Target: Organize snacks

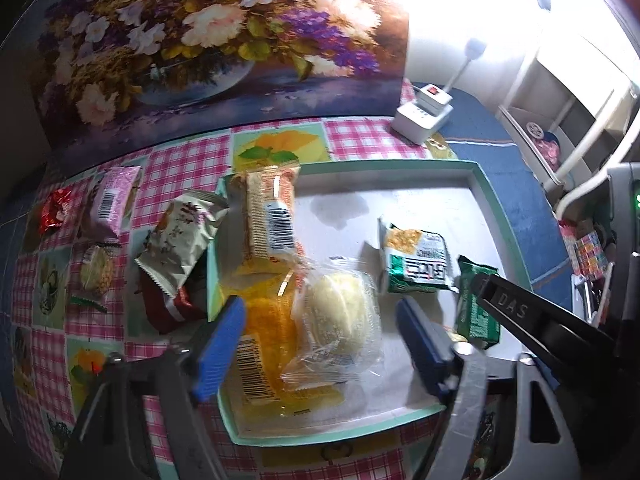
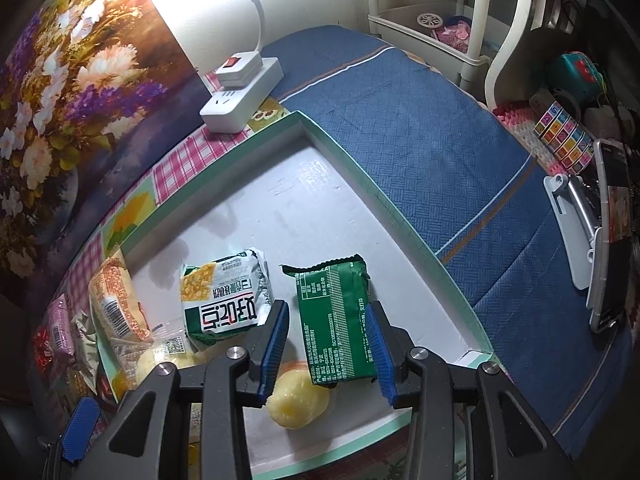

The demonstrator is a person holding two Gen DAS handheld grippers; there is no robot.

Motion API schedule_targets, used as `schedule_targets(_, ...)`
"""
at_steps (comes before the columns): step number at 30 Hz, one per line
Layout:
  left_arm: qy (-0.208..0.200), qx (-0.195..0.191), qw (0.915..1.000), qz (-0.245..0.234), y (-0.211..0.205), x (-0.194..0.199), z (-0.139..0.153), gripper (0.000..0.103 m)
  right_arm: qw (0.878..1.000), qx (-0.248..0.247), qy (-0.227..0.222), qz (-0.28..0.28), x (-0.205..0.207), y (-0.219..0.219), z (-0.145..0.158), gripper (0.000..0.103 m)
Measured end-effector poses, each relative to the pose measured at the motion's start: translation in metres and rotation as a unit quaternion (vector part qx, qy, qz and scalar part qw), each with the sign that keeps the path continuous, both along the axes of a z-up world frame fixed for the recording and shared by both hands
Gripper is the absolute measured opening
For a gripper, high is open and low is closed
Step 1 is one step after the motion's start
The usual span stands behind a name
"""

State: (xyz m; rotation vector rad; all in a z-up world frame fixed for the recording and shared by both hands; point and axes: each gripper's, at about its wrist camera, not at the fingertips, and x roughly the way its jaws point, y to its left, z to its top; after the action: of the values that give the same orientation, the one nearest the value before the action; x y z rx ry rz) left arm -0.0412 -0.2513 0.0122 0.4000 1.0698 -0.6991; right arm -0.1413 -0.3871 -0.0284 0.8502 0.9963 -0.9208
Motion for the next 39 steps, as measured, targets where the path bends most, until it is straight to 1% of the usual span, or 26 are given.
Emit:
schedule_targets(1, -0.003, 0.002, 1.0, 0.006, 0.001, 0.002, 0.0, 0.088, 1.0, 0.001, -0.001, 0.001, 0.001, 0.0, 0.0, 0.044)
schedule_targets(2, -0.004, 0.002, 0.9999, 0.012, 0.003, 0.003, 0.0, 0.088, 1.0, 0.002, -0.001, 0.002, 0.001, 0.0, 0.0, 0.047)
schedule_targets(3, -0.004, 0.003, 0.9998, 0.018, 0.004, 0.006, -0.001, 0.089, 1.0, 0.001, 0.0, 0.002, 0.002, 0.0, 0.0, 0.054)
schedule_targets(5, 0.0, 0.002, 0.9995, 0.032, 0.007, 0.01, -0.003, 0.089, 1.0, -0.004, 0.004, 0.003, 0.002, 0.001, 0.001, 0.061)
schedule_targets(8, 0.003, 0.001, 0.9987, 0.051, 0.013, 0.016, -0.004, 0.09, 1.0, -0.003, 0.008, 0.005, 0.003, 0.001, -0.001, 0.062)
schedule_targets(13, -0.005, 0.005, 0.9961, 0.088, 0.026, 0.027, -0.004, 0.092, 1.0, -0.004, 0.009, 0.007, 0.002, 0.0, -0.001, 0.069)
schedule_targets(15, -0.009, 0.009, 0.9938, 0.11, 0.032, 0.033, -0.005, 0.092, 1.0, -0.006, 0.009, 0.009, 0.005, 0.0, -0.002, 0.076)
schedule_targets(18, -0.011, 0.014, 0.9912, 0.131, 0.041, 0.04, -0.006, 0.092, 1.0, -0.009, 0.01, 0.021, 0.009, 0.003, -0.002, 0.084)
schedule_targets(22, -0.014, 0.024, 0.9883, 0.15, 0.05, 0.047, -0.007, 0.092, 0.999, -0.014, 0.016, 0.032, 0.014, 0.008, -0.002, 0.094)
schedule_targets(24, -0.016, 0.032, 0.9872, 0.156, 0.053, 0.051, -0.008, 0.092, 0.999, -0.021, 0.02, 0.037, 0.016, 0.01, 0.0, 0.101)
schedule_targets(26, -0.014, 0.038, 0.9863, 0.16, 0.057, 0.055, -0.011, 0.092, 0.998, -0.028, 0.024, 0.043, 0.018, 0.012, 0.002, 0.103)
schedule_targets(28, -0.012, 0.044, 0.9858, 0.162, 0.061, 0.059, -0.013, 0.092, 0.998, -0.035, 0.028, 0.049, 0.02, 0.015, 0.004, 0.103)
schedule_targets(31, -0.019, 0.057, 0.9846, 0.164, 0.067, 0.066, -0.015, 0.092, 0.997, -0.044, 0.03, 0.063, 0.025, 0.019, 0.006, 0.103)
schedule_targets(36, -0.006, 0.047, 0.981, 0.188, 0.088, 0.081, -0.014, 0.092, 0.994, -0.06, 0.033, 0.086, 0.035, 0.028, 0.01, 0.103)
schedule_targets(39, -0.006, 0.045, 0.9777, 0.205, 0.101, 0.087, -0.012, 0.092, 0.992, -0.071, 0.034, 0.103, 0.042, 0.036, 0.014, 0.103)
